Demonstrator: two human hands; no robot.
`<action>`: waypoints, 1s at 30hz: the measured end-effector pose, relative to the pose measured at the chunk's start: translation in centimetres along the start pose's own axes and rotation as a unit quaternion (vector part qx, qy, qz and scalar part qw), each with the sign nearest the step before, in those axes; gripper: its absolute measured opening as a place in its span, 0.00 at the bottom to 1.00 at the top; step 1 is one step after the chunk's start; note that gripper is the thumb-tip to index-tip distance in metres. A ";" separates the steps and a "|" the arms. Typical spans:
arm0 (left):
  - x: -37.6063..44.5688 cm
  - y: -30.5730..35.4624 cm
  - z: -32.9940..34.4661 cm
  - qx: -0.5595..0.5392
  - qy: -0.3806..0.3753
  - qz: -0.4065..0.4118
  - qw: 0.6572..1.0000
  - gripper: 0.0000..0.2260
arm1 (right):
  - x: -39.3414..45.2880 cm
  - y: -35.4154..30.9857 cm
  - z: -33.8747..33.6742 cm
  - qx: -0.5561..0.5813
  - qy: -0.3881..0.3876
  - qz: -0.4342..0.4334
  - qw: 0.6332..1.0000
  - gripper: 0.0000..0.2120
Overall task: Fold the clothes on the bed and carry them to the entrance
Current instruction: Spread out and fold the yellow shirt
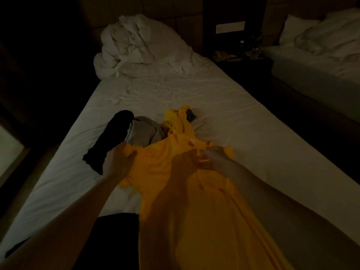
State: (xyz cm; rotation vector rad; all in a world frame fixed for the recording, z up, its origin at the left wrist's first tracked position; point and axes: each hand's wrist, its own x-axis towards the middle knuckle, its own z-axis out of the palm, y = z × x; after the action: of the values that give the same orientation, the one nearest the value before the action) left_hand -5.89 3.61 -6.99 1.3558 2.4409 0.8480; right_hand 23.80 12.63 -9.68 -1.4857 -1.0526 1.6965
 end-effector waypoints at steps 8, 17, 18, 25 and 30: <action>-2.2 11.9 2.7 -0.500 -0.291 -0.154 0.801 0.20 | -3.7 2.1 -3.9 -0.049 0.016 -0.045 0.998 0.10; -8.5 8.4 2.8 -0.353 -0.234 -0.172 0.890 0.08 | -9.2 6.0 -9.0 -0.251 0.048 -0.091 0.963 0.04; -9.5 6.8 3.1 -0.239 -0.226 -0.164 0.930 0.10 | -10.1 6.8 -9.3 -0.311 0.053 -0.095 0.944 0.04; -23.8 1.6 3.5 0.259 -0.465 0.036 0.846 0.35 | -17.1 14.3 -11.3 -0.555 0.106 -0.003 0.825 0.21; -30.8 0.3 4.5 0.265 -0.416 0.108 0.863 0.34 | -21.8 18.0 -13.1 -0.521 0.123 0.071 0.842 0.39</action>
State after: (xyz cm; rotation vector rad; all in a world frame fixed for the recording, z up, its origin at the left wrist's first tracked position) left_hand 13.26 -20.25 -12.94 1.7038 1.8636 -0.4031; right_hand 40.81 -12.78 -15.71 -2.3922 -1.8906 0.9168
